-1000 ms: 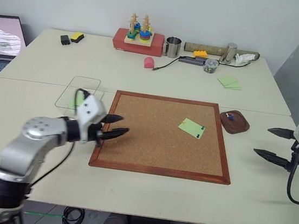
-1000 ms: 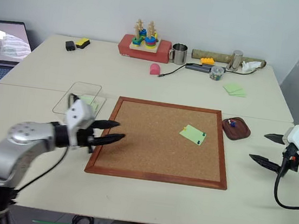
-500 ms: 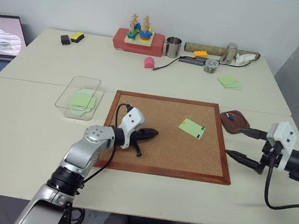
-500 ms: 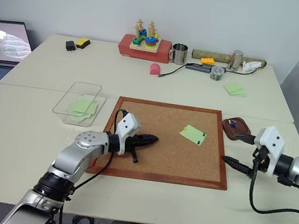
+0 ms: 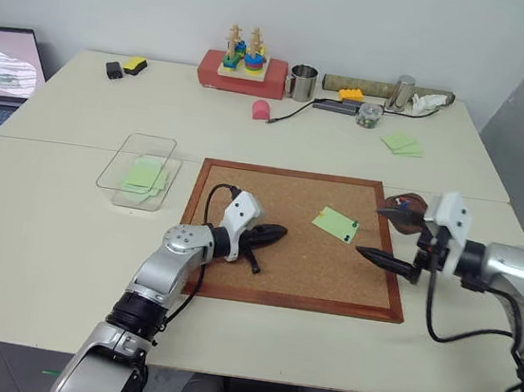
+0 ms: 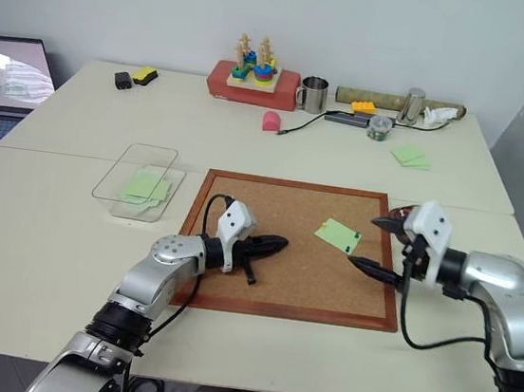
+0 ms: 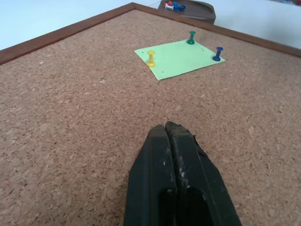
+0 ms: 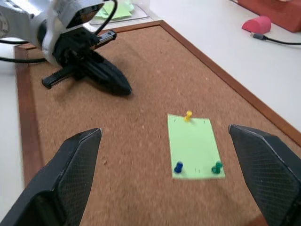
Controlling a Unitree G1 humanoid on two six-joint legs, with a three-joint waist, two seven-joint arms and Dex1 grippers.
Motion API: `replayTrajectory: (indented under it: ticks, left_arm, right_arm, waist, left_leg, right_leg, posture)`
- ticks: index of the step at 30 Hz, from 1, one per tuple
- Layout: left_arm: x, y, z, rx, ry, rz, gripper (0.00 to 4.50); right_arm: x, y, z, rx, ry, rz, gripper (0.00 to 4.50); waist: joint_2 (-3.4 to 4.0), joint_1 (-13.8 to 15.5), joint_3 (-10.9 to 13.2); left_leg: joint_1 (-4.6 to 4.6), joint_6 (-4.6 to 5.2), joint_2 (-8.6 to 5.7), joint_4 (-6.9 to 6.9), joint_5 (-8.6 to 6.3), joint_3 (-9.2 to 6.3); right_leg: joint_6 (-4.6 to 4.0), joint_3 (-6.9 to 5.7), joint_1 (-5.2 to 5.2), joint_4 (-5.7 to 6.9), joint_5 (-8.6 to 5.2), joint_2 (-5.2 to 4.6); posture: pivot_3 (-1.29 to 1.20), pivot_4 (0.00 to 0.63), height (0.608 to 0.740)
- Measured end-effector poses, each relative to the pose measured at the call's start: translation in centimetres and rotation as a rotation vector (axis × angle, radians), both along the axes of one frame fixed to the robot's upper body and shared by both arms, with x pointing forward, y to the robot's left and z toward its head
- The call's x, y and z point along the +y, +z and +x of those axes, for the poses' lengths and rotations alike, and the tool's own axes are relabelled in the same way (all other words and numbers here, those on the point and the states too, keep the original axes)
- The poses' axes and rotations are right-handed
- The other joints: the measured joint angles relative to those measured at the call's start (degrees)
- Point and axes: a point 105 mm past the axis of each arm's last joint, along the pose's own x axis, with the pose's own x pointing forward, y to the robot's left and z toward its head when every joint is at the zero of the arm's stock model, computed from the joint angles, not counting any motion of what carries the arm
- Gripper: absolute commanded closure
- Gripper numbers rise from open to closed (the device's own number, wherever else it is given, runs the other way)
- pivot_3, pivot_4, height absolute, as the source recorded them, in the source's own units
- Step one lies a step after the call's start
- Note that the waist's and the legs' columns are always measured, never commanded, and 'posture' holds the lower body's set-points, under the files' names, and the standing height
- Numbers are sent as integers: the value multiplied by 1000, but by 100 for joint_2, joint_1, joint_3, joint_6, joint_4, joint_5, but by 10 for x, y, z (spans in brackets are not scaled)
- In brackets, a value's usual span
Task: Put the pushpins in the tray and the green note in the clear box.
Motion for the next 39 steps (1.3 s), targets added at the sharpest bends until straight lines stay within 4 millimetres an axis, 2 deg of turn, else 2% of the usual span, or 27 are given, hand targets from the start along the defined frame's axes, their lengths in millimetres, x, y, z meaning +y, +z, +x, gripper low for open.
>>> replayTrajectory:
  ticks: [7,10,14,20,25,26,27,31,35,39]
  left_arm:
    - [1,-2,2,-12,10,24,4490]
    - [0,-2,1,-11,8,22,4490]
    - [0,-2,0,-4,9,24,4490]
    - [0,-2,-1,-2,10,24,4490]
    - [0,-2,-3,4,11,25,4490]
    - [0,-2,-3,4,10,25,4500]
    - [0,-2,-3,4,10,25,4500]
    - [0,-2,-3,5,9,26,4500]
    - [0,-2,-3,4,8,29,4500]
    - [0,-2,-3,4,9,31,4500]
  right_arm:
    - [24,-12,40,34,-67,-20,0]
    - [36,-13,50,44,-57,-36,0]
    - [44,-24,66,83,-75,-100,0]
    - [40,-37,79,126,-104,-150,0]
    - [45,-43,79,137,-79,-148,0]
    - [47,-44,78,139,-69,-144,343]
    - [49,-44,78,139,-63,-139,453]
    - [56,-45,80,139,-52,-127,1401]
    - [54,-49,82,147,-61,-135,2333]
    - [54,-49,83,143,-59,-144,3030]
  waist:
    - [7,-8,-10]
    - [7,-7,-11]
    - [5,-7,-13]
    - [6,-8,-14]
    - [6,-15,-14]
    - [6,-15,-14]
    - [6,-15,-14]
    - [6,-15,-14]
    - [6,-13,-14]
    - [6,-15,-14]
  left_leg:
    - [6,6,-1,1,5,2]
    - [4,6,-1,-1,5,-1]
    - [4,6,0,-2,5,0]
    - [2,7,-1,-3,5,0]
    - [2,7,0,-3,5,0]
    - [2,7,0,-4,5,0]
    - [2,7,0,-4,5,0]
    - [2,7,0,-4,5,-1]
    - [1,7,0,-4,5,0]
    - [2,7,0,-5,5,0]
  right_leg:
    - [2,2,2,2,8,0]
    - [2,0,1,0,8,0]
    - [2,1,0,0,8,-1]
    - [1,1,-2,0,8,-2]
    - [1,1,-3,0,8,-1]
    - [1,0,-3,0,8,-2]
    - [1,1,-3,0,8,-2]
    - [1,0,-3,0,8,-2]
    - [1,0,-3,-2,8,-2]
    - [1,0,-3,-2,8,-2]
  posture:
    - [0,150,740]
    - [0,150,740]
    - [0,150,740]
    - [0,150,740]
    - [0,150,740]
    - [0,150,740]
    - [0,150,740]
    - [0,150,740]
    - [0,150,740]
    - [0,150,740]
